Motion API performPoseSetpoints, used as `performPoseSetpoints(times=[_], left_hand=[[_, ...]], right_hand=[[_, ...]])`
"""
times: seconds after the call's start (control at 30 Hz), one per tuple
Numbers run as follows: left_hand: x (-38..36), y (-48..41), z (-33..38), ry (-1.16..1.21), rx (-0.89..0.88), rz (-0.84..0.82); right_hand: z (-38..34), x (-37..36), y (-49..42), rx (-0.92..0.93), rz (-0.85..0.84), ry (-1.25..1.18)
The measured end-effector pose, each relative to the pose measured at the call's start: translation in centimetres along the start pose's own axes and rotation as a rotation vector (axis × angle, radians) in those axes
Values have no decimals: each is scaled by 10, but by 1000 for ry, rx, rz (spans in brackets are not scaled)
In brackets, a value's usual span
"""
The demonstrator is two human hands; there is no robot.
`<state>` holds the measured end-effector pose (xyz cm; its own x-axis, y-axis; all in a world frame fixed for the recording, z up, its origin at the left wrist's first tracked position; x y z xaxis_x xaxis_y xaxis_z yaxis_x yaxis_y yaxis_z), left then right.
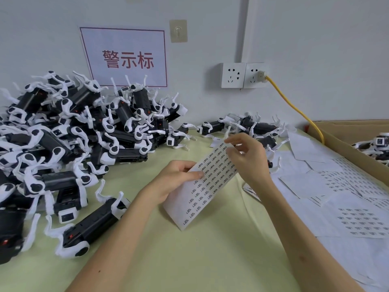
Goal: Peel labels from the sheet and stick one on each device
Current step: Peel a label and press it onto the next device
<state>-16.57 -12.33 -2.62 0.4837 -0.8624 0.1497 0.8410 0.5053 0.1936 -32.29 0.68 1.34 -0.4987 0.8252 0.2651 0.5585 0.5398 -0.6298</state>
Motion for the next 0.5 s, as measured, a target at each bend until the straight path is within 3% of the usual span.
performPoseSetpoints(times=[0.17,0.33,0.5], left_hand=[[2,-1,4,56,-72,94],[0,-1,5,56,-115,104],[-5,-1,8,-17,-208,124]], right_hand=[[-4,-9,5,188,-94,413],[-15,-22,11,297,-153,321],[-15,-26,13,289,-173,176]])
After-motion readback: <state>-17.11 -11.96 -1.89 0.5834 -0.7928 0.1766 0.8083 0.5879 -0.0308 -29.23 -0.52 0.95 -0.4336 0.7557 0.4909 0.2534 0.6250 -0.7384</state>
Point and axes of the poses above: each hand's wrist, its own y-axis away from the middle knuckle, its own x-axis out of the back of the hand, z = x × y, the point moved 4 cm from there along -y, towards the middle knuckle, and after that the axes turned 10 degrees about x, right-handed, at the moved point
